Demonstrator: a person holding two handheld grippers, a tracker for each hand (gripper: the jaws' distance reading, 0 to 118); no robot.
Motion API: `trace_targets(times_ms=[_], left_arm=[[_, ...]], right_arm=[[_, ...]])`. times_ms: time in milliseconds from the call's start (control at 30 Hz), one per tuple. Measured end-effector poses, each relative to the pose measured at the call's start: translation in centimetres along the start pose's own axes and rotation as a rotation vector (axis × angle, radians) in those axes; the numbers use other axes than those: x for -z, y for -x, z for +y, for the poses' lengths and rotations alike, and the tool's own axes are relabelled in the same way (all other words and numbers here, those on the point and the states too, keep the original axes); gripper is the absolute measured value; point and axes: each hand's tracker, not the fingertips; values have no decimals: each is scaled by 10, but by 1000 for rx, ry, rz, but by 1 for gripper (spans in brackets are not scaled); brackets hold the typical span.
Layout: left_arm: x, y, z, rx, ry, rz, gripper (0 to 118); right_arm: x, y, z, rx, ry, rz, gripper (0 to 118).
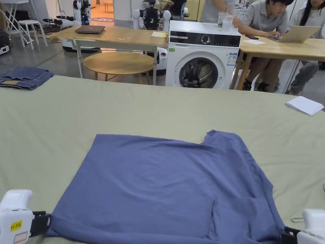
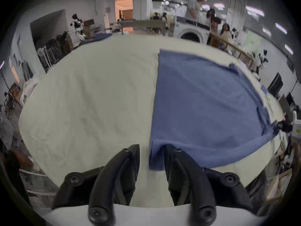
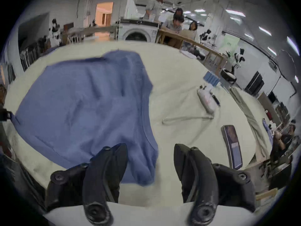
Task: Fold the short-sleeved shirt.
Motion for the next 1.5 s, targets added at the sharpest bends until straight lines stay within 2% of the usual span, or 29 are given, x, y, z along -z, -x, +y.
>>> trace_targets(times_ms=[133,233,300,333,367,400,467,533,567,600,700,833,1100,1233,1267,1300,1333,1367,1433,1467,1500], left_arm=[[-19,-25,15,-13,-177,-33,28],[-27,-53,26,44,-268,-43,28],[-32,-68,30,78,-332,-54,28],[-38,-81,31,75,-366,-56,28],[-36,-86,33,75,-399,-65,28],[-38,-92,34,75,-430,-71,28],[-45,-108,33,102,-517,-69,26],[-49,-124,33,148,-567,-37,7],[-51,-131,32,165,-592,-12,0],[-53,-134,32,174,-612,-12,0],[-57,-143,36,177,-583,-59,0],[-59,-141,36,207,-536,-17,0],[-41,-67,29,131,-235,2,0],[-16,-25,29,34,-3,-48,0],[-9,-18,28,16,31,-41,4],[-6,-15,26,5,60,-32,15],[-1,-10,24,1,84,-5,31],[7,-5,23,-8,117,9,40],[17,-1,18,-38,163,7,42],[24,0,15,-49,190,0,45],[31,2,12,-58,233,25,54]], right_arm=[[-20,18,20,79,-181,69,62],[-29,41,33,93,-272,56,61],[-38,54,37,105,-353,110,57],[-41,63,40,105,-386,114,52],[-46,71,41,103,-434,128,36],[-50,78,42,96,-469,122,36],[-57,92,43,86,-546,112,20],[-63,101,43,80,-601,112,0],[-67,104,42,88,-620,114,0],[-66,107,43,93,-618,113,0],[-67,111,44,101,-614,125,0],[-62,110,43,112,-573,147,0],[-44,105,32,90,-488,149,0],[-34,105,28,81,-442,158,0],[-32,106,27,80,-434,162,0],[-31,108,27,76,-425,162,0],[-30,108,26,72,-416,160,0],[-28,109,26,69,-409,163,0],[-27,110,25,59,-395,166,0],[-26,110,24,55,-390,165,0],[-25,111,23,51,-385,164,0]])
